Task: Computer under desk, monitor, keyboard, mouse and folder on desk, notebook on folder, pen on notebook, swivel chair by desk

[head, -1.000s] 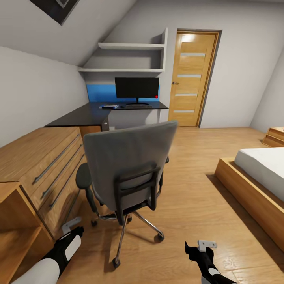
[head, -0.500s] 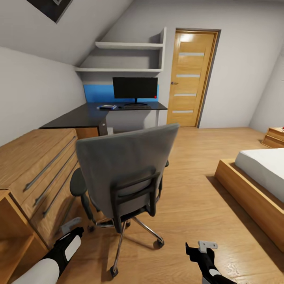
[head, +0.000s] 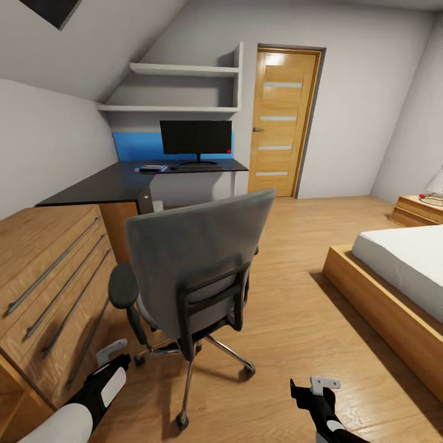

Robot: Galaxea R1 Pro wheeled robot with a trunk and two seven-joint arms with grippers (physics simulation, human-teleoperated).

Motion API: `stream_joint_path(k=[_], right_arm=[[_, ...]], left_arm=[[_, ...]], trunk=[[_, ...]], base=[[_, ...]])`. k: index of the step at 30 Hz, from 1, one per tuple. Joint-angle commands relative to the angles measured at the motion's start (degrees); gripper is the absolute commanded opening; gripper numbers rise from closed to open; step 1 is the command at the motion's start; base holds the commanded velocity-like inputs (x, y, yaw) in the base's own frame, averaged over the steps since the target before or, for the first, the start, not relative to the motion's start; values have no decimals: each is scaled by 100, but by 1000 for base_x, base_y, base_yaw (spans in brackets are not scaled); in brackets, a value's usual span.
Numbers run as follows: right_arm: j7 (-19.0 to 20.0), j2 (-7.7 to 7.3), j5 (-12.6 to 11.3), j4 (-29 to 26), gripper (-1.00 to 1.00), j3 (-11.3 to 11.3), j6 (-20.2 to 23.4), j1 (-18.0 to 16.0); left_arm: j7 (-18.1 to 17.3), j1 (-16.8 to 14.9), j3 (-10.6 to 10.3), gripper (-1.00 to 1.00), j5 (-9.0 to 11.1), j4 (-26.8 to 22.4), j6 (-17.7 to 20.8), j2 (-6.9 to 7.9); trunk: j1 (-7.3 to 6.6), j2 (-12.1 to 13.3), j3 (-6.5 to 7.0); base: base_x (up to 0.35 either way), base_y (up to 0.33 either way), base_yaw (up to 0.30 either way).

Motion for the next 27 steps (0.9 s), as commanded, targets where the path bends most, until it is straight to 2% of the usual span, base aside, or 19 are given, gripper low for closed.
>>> stream_joint_path(k=[1, 13, 27], right_arm=[[-44, -3, -13, -11, 100, 49, 1, 0], [-44, 1, -9, -11, 100, 56, 1, 0], [-36, 61, -4, -11, 100, 66, 1, 9]], left_arm=[[17, -1, -3, 100, 44, -12, 17, 1], [14, 3, -3, 100, 38, -12, 16, -4], [8, 3, -9, 100, 29, -12, -17, -21]], trunk=[[-1, -2, -5], [-1, -2, -5], [-1, -2, -5]], base=[[5, 0, -32], [29, 0, -117], [308, 0, -77]])
